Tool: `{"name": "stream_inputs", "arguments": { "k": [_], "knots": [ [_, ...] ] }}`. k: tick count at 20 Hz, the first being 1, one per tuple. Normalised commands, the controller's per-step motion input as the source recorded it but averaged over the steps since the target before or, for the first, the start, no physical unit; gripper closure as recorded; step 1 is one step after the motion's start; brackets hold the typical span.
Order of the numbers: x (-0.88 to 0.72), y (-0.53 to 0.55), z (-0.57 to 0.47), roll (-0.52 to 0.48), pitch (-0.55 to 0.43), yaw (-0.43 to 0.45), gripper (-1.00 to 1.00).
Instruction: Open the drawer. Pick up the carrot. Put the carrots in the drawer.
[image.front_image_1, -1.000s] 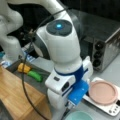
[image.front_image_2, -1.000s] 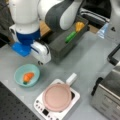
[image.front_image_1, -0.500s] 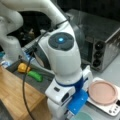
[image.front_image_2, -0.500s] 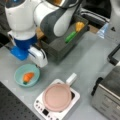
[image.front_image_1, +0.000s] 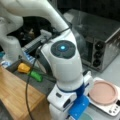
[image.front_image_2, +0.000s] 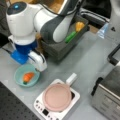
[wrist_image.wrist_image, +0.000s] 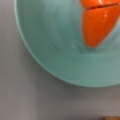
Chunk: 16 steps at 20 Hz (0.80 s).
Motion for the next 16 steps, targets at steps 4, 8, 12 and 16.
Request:
{"name": "stream_inputs", "arguments": {
  "k": [4,8,12,16],
  "knots": [
    [0.35,-0.17,-0.01,0.095,0.1,0.057,-1.0],
    [0.32,-0.21,0.05,0.115,0.091,0.07,-1.0],
    [0.28,-0.24,0.05,0.137,0.079,0.08,-1.0],
    [0.27,-0.23,0.08,0.152,0.077,0.066,-1.0]
  ]
}}
